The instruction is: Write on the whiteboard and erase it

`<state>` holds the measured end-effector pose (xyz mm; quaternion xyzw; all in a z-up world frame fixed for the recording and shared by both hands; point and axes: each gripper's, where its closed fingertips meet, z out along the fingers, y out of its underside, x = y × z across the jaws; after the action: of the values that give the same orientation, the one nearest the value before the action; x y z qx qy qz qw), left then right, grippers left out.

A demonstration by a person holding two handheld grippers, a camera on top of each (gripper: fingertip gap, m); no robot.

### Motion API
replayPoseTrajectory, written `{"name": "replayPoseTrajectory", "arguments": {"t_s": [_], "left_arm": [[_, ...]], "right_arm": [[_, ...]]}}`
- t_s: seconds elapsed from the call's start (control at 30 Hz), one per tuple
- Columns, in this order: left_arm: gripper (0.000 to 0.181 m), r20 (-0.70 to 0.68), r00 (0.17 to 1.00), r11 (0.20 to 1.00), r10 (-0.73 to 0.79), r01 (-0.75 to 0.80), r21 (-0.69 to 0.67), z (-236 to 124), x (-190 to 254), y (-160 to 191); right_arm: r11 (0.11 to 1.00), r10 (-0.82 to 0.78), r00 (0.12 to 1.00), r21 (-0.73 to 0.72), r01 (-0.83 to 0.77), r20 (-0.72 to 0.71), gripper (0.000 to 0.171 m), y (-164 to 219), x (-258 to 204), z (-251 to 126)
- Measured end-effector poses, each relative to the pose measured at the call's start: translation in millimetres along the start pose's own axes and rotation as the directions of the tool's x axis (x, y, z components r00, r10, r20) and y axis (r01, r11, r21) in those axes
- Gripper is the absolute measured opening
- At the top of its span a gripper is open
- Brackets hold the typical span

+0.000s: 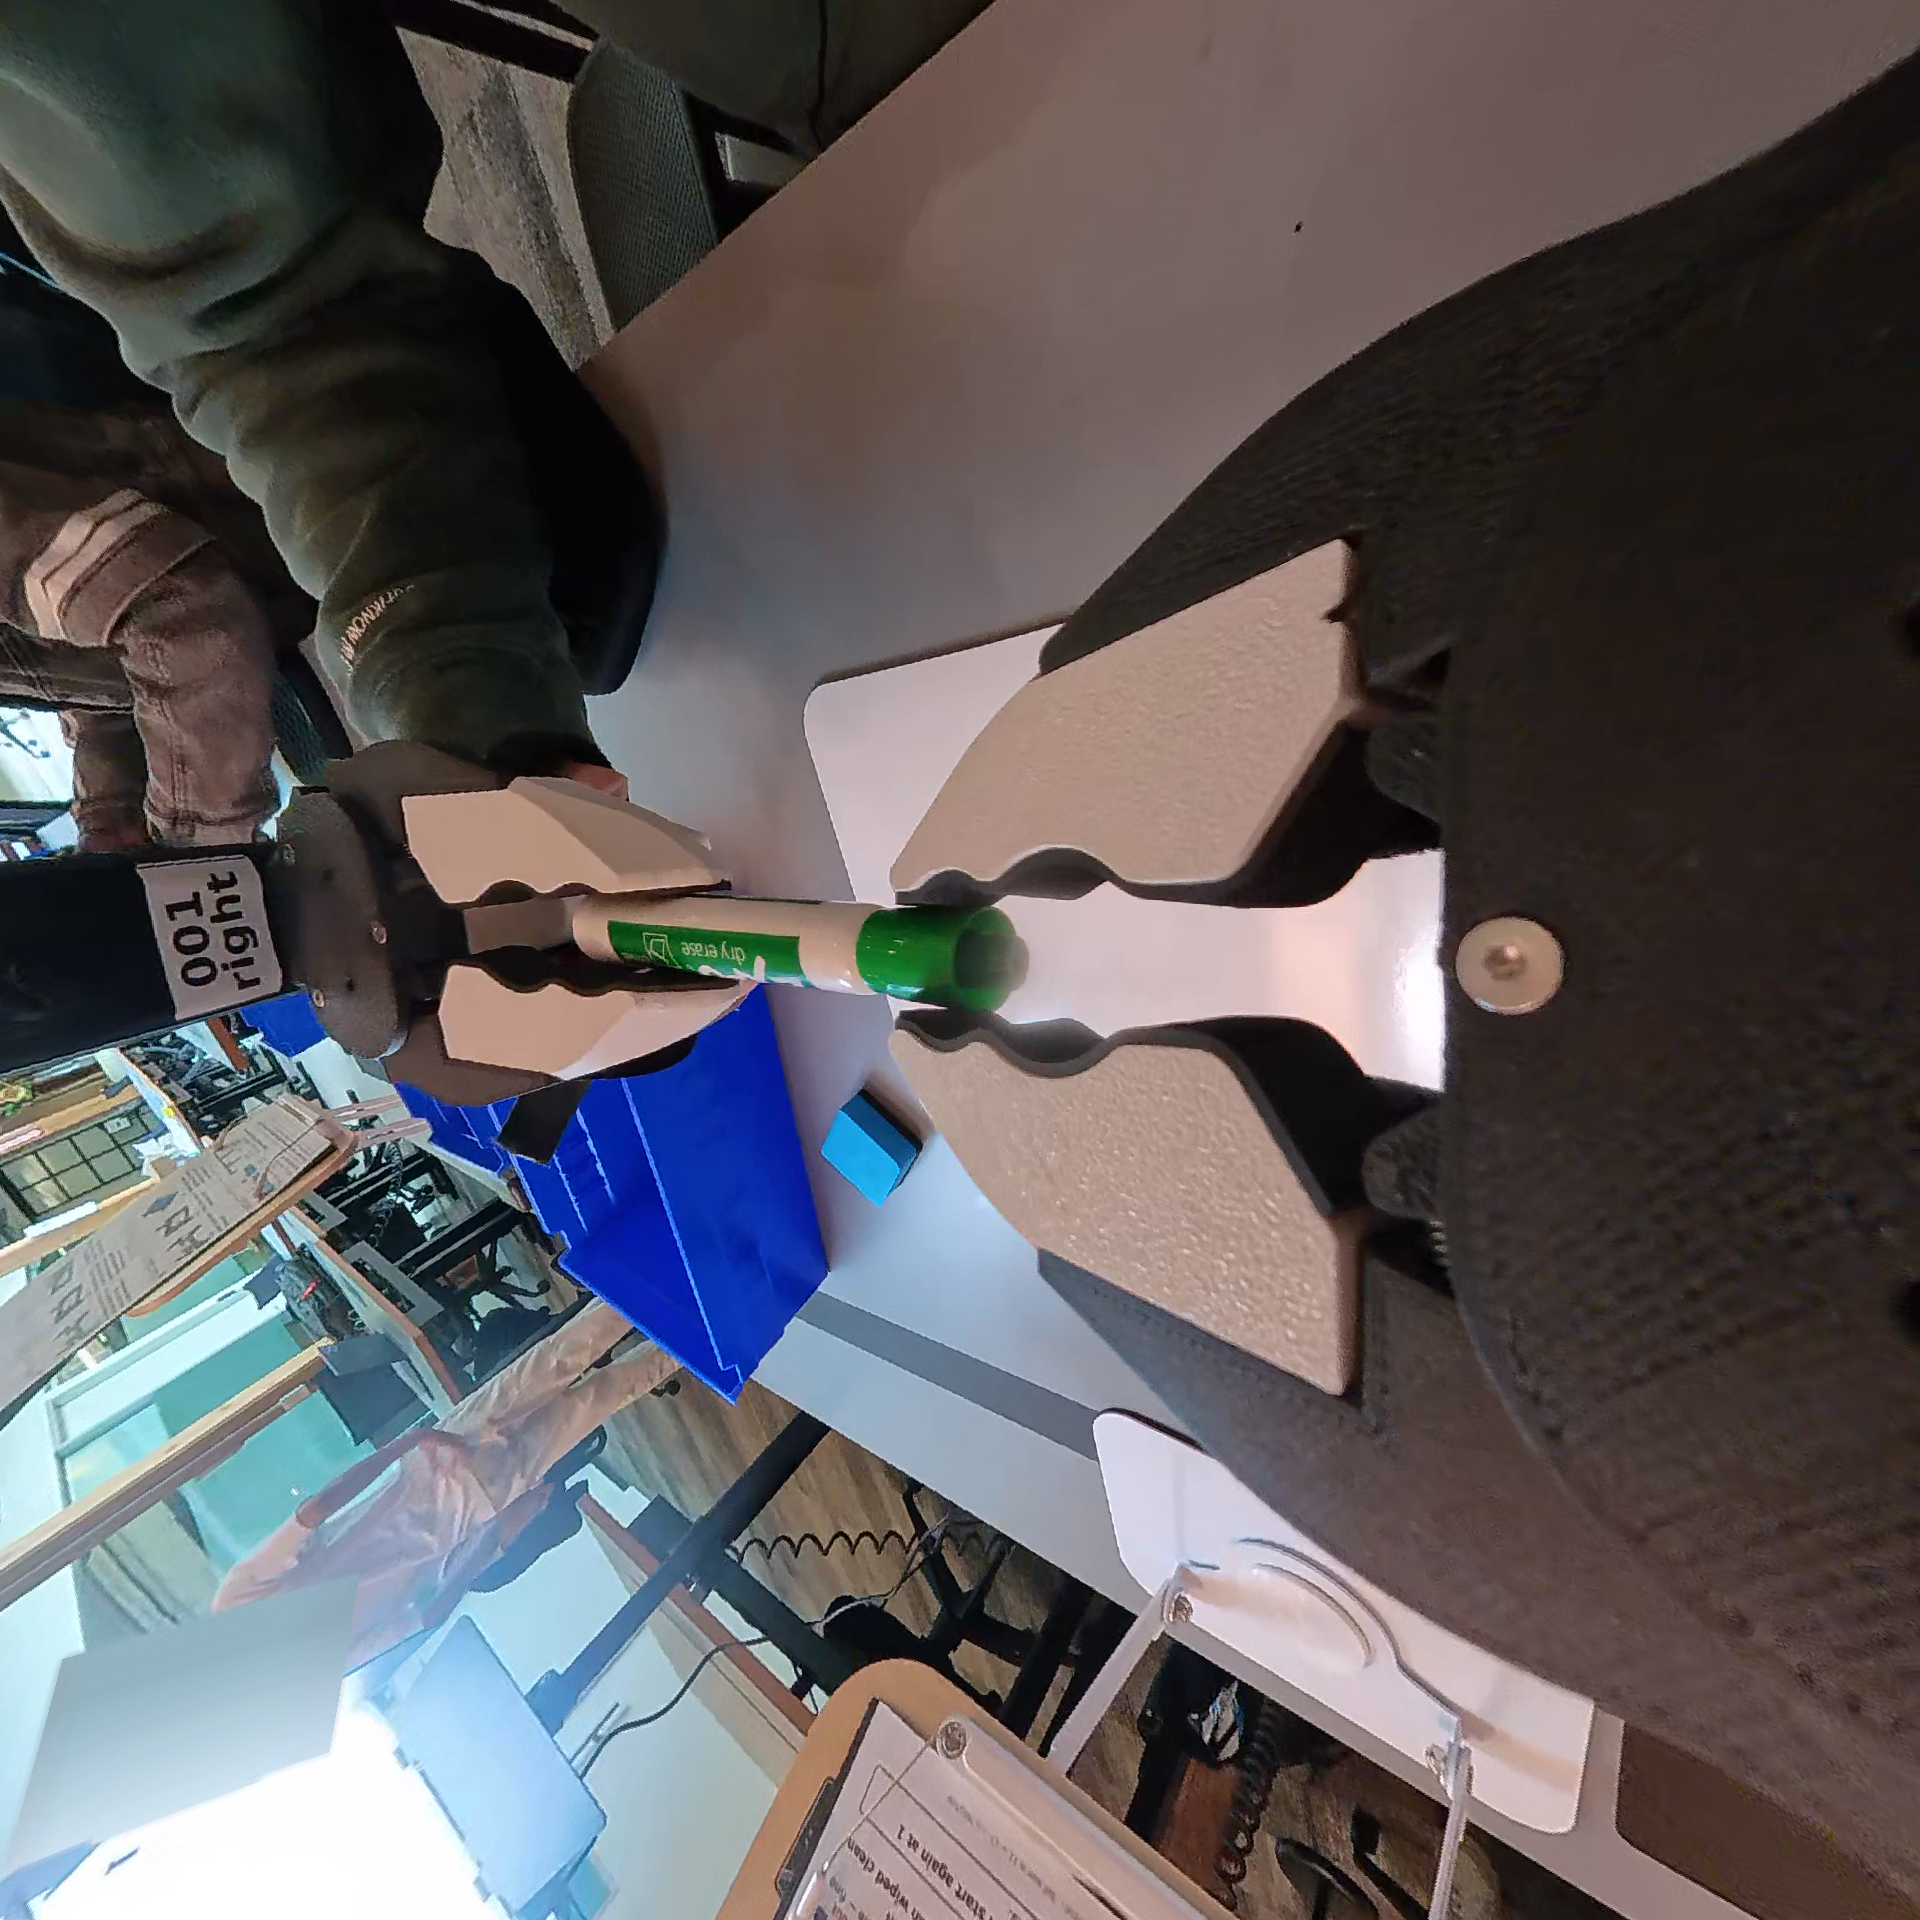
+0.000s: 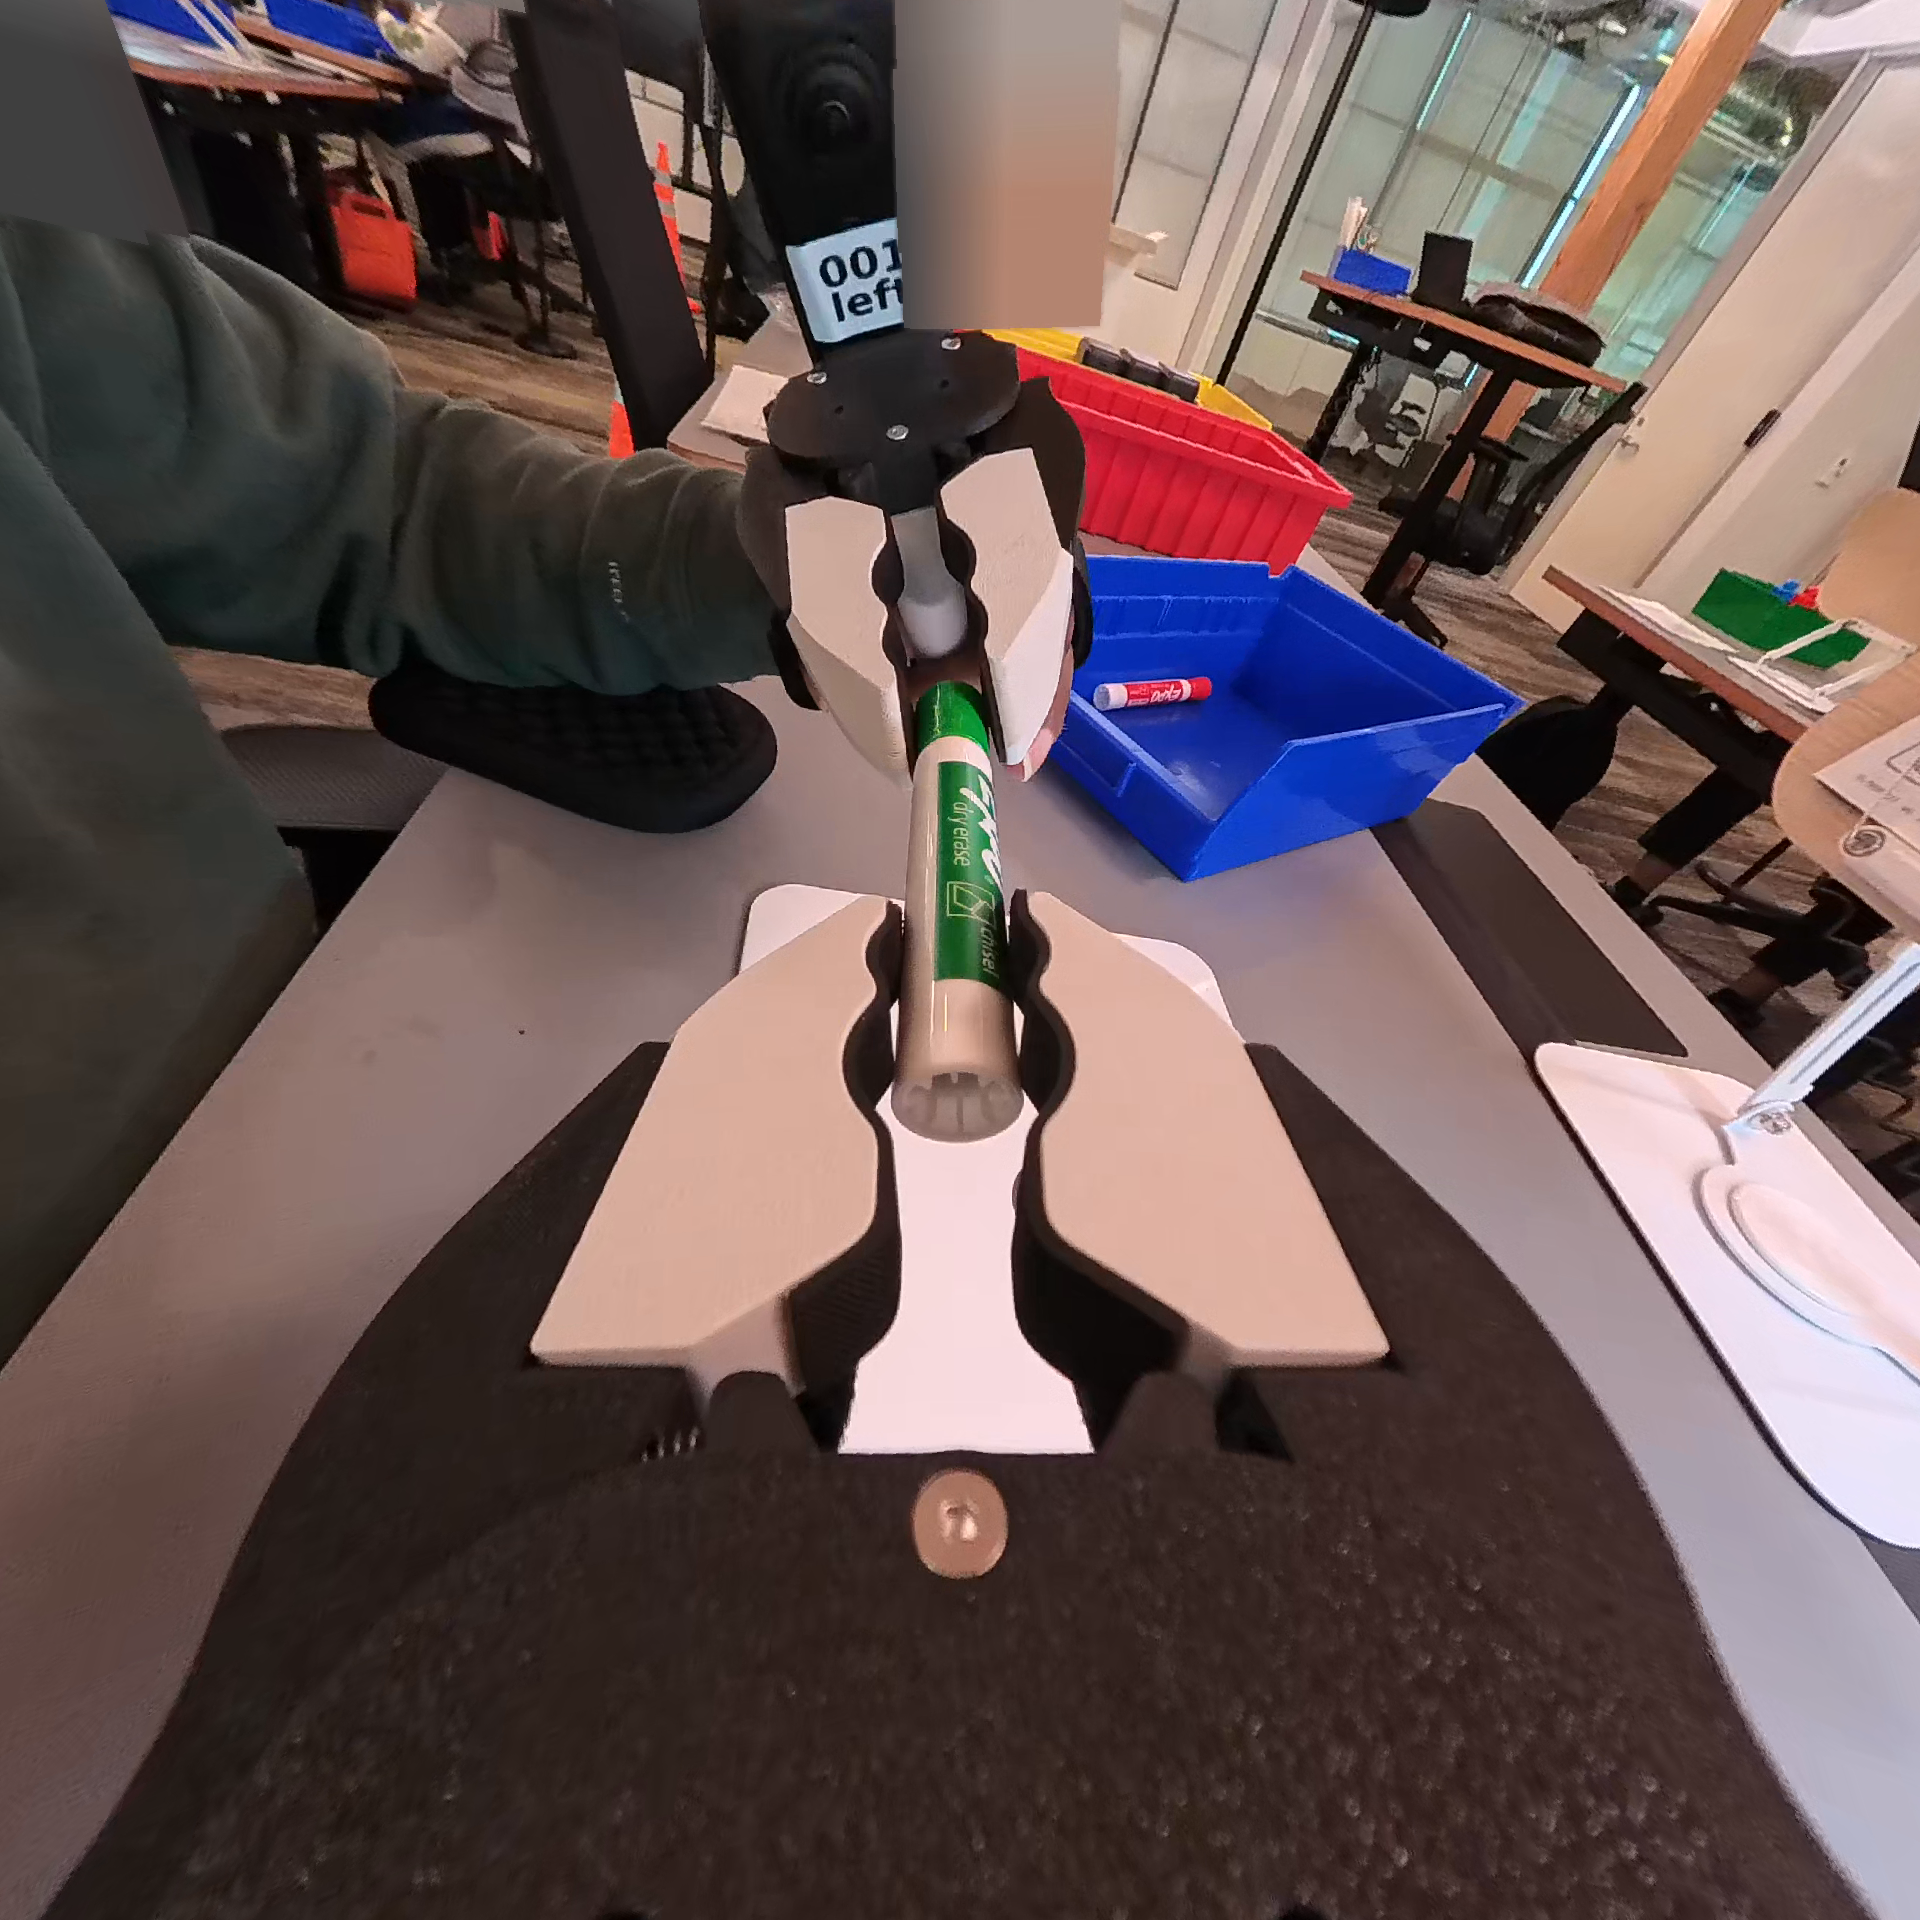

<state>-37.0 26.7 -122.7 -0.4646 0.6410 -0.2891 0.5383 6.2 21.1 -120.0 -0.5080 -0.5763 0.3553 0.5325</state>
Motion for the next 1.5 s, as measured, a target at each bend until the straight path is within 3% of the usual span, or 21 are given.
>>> {"name": "replayPoseTrajectory", "arguments": {"t_s": [0.33, 0.53, 0.63, 0.7, 0.8, 0.87, 1.27, 1.4, 1.5], "left_arm": [[0.020, -0.016, 0.998, 0.997, -0.055, 0.055, 0.044, -1.6, -10.1, -0.6], [0.019, -0.108, 0.973, 0.973, -0.205, 0.214, 0.081, -0.3, -8.4, -4.7], [0.019, -0.168, 0.928, 0.928, -0.332, 0.354, 0.119, -4.1, -13.2, -8.1], [0.019, -0.187, 0.863, 0.832, -0.470, 0.503, 0.232, -41.3, -40.1, -8.2], [0.019, -0.103, 0.876, 0.832, -0.472, 0.481, 0.277, -64.6, -56.5, 1.8], [0.019, -0.086, 0.896, 0.863, -0.435, 0.442, 0.244, -57.5, -55.7, 0.5], [0.019, -0.079, 0.908, 0.875, -0.412, 0.419, 0.244, -57.2, -54.4, -3.4], [0.019, -0.029, 0.920, 0.903, -0.391, 0.390, 0.178, -51.1, -53.2, 7.8], [0.019, 0.051, 0.947, 0.948, -0.317, 0.315, 0.043, -37.5, -48.5, 27.4]], "right_arm": [[1.000, 0.006, 1.000, -0.005, -0.006, -0.011, 0.020, 1.3, 9.4, 0.6], [0.998, -0.057, 0.998, -0.020, 0.057, -0.023, 0.020, -0.7, 8.2, -4.2], [0.992, -0.119, 0.991, -0.037, 0.117, -0.056, 0.020, -2.7, 10.4, -9.1], [0.988, -0.153, 0.974, -0.031, 0.150, -0.168, 0.020, -8.1, 28.7, -36.5], [0.993, -0.117, 0.969, 0.002, 0.121, -0.217, 0.020, -13.6, 38.9, -69.6], [0.994, -0.109, 0.972, 0.005, 0.113, -0.207, 0.020, -11.9, 40.3, -66.6], [0.998, -0.056, 0.981, 0.032, 0.063, -0.186, 0.020, -8.8, 44.2, -61.3], [0.998, -0.044, 0.984, 0.025, 0.049, -0.172, 0.020, -5.2, 41.6, -55.9], [0.999, -0.034, 0.987, -0.004, 0.034, -0.158, 0.020, 2.3, 39.9, -49.2]]}}
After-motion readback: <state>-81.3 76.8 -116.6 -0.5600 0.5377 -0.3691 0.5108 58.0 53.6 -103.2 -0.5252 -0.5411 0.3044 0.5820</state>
